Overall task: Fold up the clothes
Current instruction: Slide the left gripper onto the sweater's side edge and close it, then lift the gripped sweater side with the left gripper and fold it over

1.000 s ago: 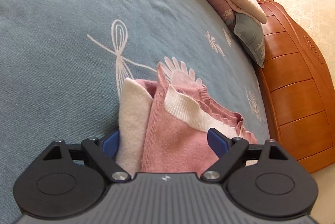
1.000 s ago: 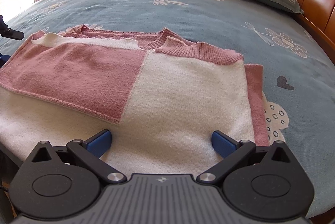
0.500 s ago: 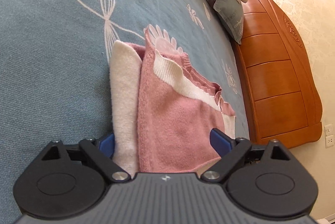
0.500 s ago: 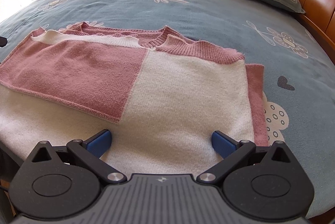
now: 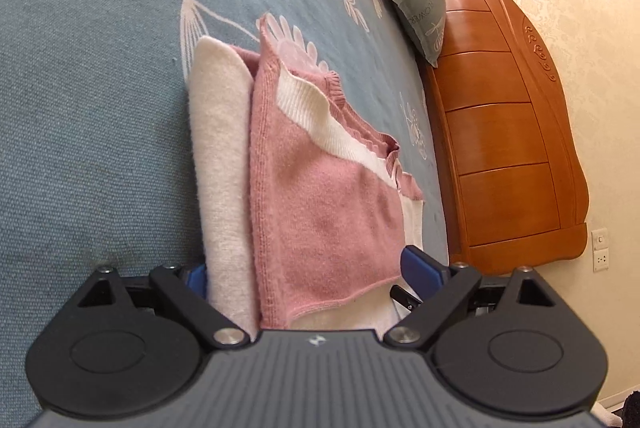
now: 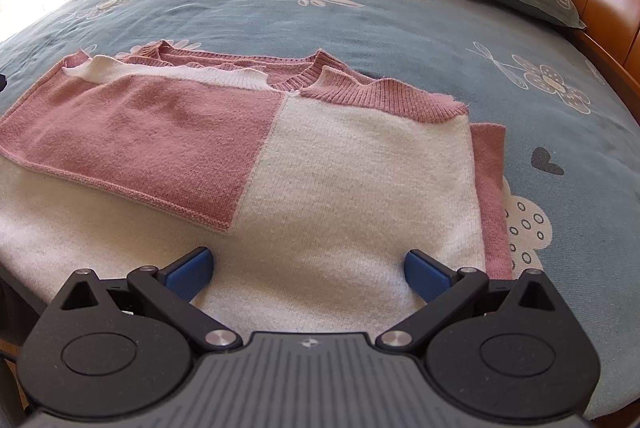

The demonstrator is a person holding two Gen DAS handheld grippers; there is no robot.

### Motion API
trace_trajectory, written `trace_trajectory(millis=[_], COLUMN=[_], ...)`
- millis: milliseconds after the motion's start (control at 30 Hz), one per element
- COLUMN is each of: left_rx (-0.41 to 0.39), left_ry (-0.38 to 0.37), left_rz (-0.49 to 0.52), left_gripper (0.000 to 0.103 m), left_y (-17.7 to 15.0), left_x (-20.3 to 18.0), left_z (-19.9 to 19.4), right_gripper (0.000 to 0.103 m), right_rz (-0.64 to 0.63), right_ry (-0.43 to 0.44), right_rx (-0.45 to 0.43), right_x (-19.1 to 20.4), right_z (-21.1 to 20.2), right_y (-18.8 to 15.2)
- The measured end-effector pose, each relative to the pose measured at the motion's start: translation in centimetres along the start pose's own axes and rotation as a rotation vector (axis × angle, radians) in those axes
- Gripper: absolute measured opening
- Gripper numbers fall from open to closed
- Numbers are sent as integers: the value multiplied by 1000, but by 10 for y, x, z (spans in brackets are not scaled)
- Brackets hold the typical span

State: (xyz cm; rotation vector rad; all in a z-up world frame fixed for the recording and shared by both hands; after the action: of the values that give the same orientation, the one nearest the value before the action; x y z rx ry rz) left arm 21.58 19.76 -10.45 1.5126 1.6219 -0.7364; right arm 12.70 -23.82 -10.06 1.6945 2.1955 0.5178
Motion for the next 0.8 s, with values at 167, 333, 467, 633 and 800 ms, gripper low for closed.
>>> trace_trajectory(millis=[167,333,467,633,800], left_rx=[17,35,23,61,57], left_ry=[28,-4,-37,13,41], left_rz=[31,-10,-59,9,-31], left_gripper=[92,83,60,54,21], left_y=[19,-3,-7,15,12], left_x=[-10,6,19,8,20], left_z=[15,5,1,21,19], right_gripper=[103,103,103,103,103], right_rz=[7,2,2,4,3], right_ry=[-7,0,0,-2,1], right_rx=[5,0,0,-6,-19], right_x=[1,0,0,1,1], right_z=[0,0,0,0,0], right_y=[0,0,1,0,-2])
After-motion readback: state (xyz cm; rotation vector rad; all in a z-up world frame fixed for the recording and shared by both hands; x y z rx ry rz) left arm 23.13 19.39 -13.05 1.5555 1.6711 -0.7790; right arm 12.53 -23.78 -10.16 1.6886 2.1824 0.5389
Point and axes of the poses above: each gripper's, at about its wrist camera, not at the fingertips, and z roughly the way its jaws point, x to its left, y to its top, the point moved 2 cm from there along z, roughly the way its jaws point, and after that the axes turned 11 degrees about x, right-handed, at the moved point
